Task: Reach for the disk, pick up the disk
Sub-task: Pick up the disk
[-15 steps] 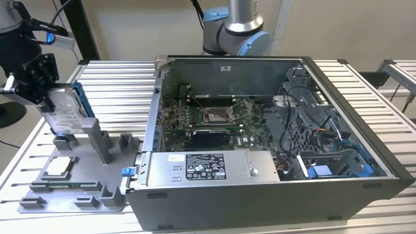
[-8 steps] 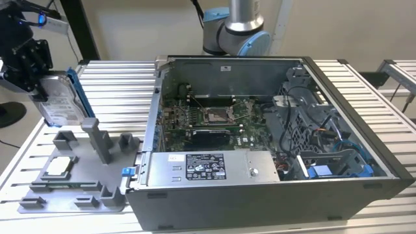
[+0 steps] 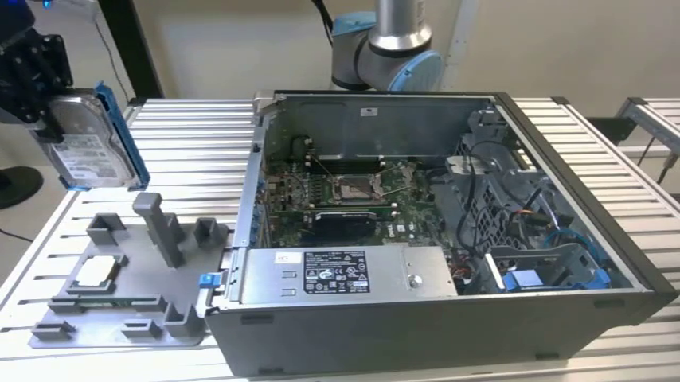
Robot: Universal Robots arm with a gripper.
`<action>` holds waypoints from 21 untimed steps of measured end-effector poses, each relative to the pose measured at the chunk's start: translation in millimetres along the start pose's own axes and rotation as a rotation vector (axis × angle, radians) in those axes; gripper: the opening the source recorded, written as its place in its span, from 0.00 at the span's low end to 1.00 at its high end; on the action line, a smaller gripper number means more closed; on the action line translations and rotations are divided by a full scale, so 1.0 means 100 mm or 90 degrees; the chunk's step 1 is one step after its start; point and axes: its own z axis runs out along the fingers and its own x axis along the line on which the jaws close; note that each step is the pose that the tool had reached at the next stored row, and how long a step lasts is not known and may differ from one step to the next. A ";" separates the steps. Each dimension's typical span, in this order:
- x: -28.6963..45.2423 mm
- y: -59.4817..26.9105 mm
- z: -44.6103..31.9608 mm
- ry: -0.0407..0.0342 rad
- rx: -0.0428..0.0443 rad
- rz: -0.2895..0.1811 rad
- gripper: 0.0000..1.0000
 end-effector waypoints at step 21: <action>-0.019 -0.010 -0.902 0.0000 0.0001 0.000 0.00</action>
